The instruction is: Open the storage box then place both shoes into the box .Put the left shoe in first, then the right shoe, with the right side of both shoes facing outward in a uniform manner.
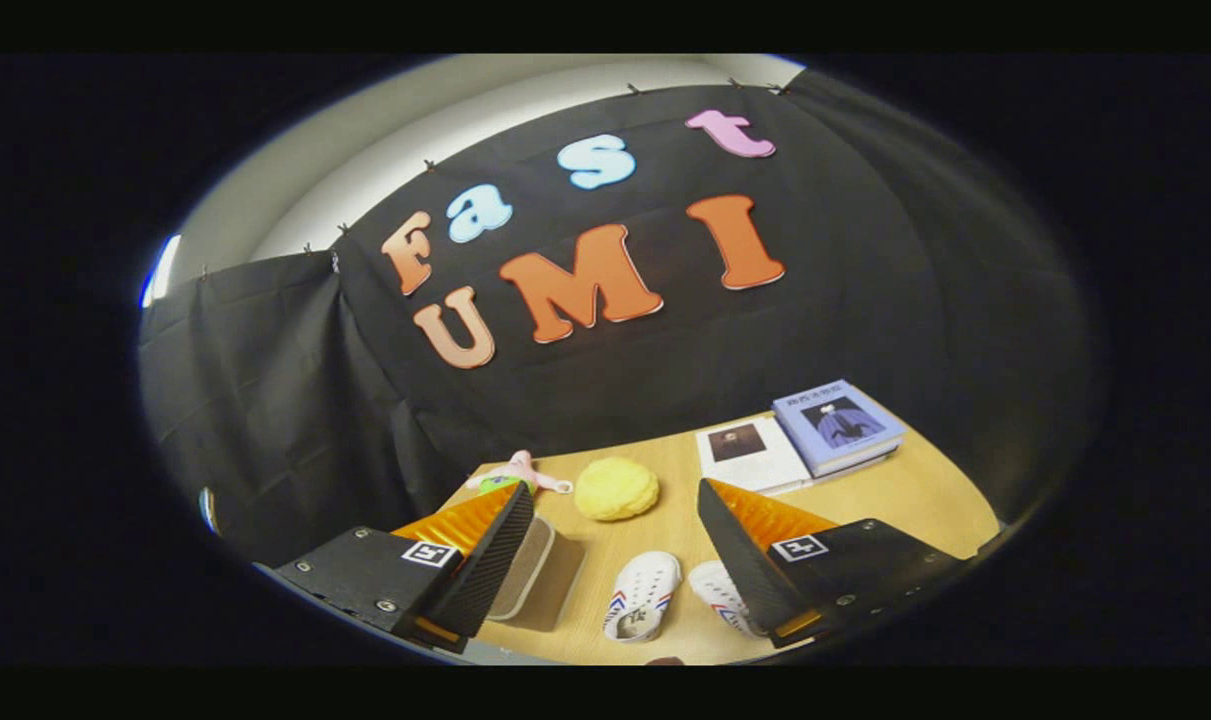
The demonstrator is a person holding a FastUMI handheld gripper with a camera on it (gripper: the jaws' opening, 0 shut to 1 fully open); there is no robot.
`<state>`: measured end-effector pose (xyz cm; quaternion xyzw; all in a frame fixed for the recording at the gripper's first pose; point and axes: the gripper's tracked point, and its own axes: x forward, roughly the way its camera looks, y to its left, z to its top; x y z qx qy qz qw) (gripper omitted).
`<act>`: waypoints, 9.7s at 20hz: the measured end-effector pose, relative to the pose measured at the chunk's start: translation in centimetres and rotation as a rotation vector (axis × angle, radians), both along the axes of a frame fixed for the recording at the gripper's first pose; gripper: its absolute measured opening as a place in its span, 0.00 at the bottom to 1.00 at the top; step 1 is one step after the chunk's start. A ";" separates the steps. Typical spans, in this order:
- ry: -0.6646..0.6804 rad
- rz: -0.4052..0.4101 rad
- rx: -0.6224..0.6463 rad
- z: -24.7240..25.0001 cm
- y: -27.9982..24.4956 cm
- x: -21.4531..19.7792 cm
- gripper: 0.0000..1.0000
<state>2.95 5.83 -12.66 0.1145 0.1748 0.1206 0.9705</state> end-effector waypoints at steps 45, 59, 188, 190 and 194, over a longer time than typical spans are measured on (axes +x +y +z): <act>0.739 0.476 0.814 -19.9 19.9 -2.3 0.94; 0.600 0.335 0.722 -18.4 19.9 -2.7 0.06; 0.199 -0.144 -0.030 -11.6 15.8 2.3 0.00; 0.200 -0.119 -0.025 -11.6 18.7 2.2 0.00; 0.222 -0.032 -0.019 -12.6 24.9 1.5 0.00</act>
